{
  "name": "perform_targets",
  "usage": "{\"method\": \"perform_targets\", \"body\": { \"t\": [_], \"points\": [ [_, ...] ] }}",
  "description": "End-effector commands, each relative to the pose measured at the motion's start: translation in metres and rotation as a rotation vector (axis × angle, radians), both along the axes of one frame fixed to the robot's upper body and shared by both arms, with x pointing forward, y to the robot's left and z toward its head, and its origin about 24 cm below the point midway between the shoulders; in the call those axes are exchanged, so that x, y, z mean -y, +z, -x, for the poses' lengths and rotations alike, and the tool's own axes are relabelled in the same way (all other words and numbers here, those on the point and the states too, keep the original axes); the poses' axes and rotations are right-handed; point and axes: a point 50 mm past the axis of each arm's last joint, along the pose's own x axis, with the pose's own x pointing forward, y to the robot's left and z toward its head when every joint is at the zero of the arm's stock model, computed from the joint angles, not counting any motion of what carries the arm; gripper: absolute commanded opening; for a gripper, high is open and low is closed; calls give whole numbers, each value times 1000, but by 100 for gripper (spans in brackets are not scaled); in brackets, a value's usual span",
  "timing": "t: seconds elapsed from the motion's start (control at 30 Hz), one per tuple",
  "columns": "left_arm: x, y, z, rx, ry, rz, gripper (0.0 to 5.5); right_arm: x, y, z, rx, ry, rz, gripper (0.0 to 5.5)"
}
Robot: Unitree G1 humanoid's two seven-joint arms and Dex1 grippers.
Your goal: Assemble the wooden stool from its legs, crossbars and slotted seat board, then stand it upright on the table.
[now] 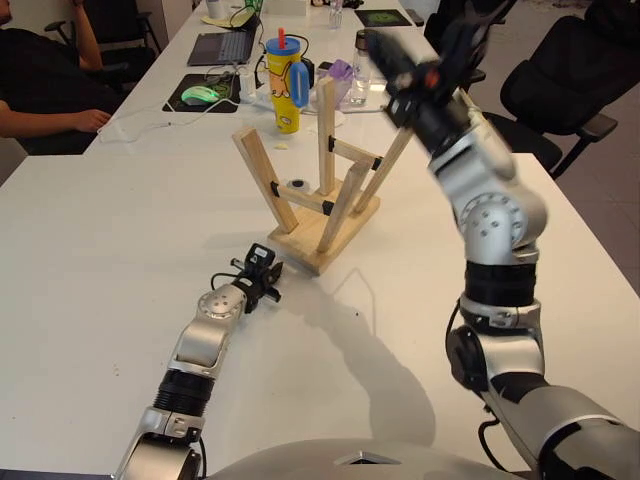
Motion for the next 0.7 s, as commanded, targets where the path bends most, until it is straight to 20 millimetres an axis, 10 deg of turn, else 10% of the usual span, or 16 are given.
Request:
{"method": "perform_targets", "body": {
  "t": [0.03, 0.1, 0.17, 0.2, 0.27, 0.43, 0.6, 0.7],
  "points": [
    [0, -16, 8, -82, 8, -1, 125, -16, -15, -1, -108, -13, -27, 4],
    [1, -14, 8, -78, 8, 1, 125, -48, -122, -12, -576, -14, 318, 4],
    [0, -12, 5, -70, 12, 2, 125, -47, -239, 17, -1047, 22, 579, 4],
    [1, -11, 4, -67, 10, 3, 125, -41, -259, 29, -1099, 19, 633, 4],
    [0, -11, 3, -66, 7, 2, 125, -40, -233, 21, -989, 23, 535, 4],
    [-2, -17, 7, -82, 29, 2, 125, -25, -98, -18, -486, -12, 103, 4],
    [0, -16, 6, -78, 26, 8, 125, -2, -65, -17, -354, 6, -11, 4],
    [-1, -15, 7, -72, 32, 12, 125, 21, -89, -32, -459, -123, 15, 4]
  ]
}}
